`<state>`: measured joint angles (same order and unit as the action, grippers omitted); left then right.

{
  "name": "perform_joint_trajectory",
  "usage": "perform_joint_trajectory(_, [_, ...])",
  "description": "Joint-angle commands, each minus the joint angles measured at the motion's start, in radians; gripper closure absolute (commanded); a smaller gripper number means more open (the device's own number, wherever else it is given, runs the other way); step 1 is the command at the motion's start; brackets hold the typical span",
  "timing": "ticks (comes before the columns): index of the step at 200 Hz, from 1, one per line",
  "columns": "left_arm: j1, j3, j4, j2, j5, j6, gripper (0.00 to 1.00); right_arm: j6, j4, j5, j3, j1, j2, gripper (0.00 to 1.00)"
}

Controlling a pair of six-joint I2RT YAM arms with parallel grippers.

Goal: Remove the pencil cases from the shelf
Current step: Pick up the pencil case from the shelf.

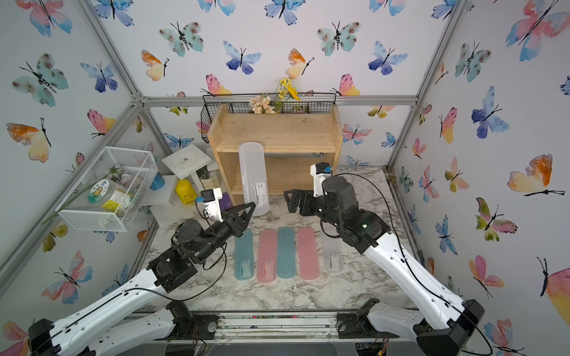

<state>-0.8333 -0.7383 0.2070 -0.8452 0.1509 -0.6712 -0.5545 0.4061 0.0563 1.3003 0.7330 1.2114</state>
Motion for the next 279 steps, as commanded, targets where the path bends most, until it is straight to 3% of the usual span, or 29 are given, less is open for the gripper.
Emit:
perform_joint_trajectory(1, [0.003, 0.040, -0.131, 0.053, 0.108, 0.010, 0.81, 0.013, -0.090, 0.130, 0.094, 0.074, 0.076, 0.01])
perform_joint_trajectory(57, [0.000, 0.063, -0.159, 0.098, 0.110, -0.010, 0.81, 0.027, -0.131, 0.096, 0.212, 0.192, 0.248, 0.01])
perform_joint_trajectory(124, [0.000, 0.077, -0.160, 0.119, 0.110, -0.013, 0.82, 0.054, -0.100, 0.045, 0.289, 0.198, 0.382, 0.01])
perform_joint_trajectory(199, [0.002, 0.102, -0.168, 0.147, 0.111, -0.017, 0.82, 0.057, -0.137, 0.083, 0.323, 0.198, 0.461, 0.01])
perform_joint_trajectory(226, [0.000, 0.113, -0.172, 0.158, 0.110, -0.021, 0.82, 0.054, -0.149, 0.093, 0.334, 0.198, 0.477, 0.11])
perform_joint_trajectory(264, [0.000, 0.123, -0.190, 0.177, 0.115, -0.024, 0.81, 0.046, -0.156, 0.109, 0.331, 0.198, 0.486, 0.35])
perform_joint_trajectory(272, [0.001, 0.125, -0.195, 0.182, 0.119, -0.024, 0.76, 0.046, -0.156, 0.107, 0.325, 0.198, 0.483, 0.36])
perform_joint_trajectory(279, [0.001, 0.127, -0.203, 0.185, 0.126, -0.023, 0.62, 0.045, -0.156, 0.101, 0.319, 0.198, 0.477, 0.36])
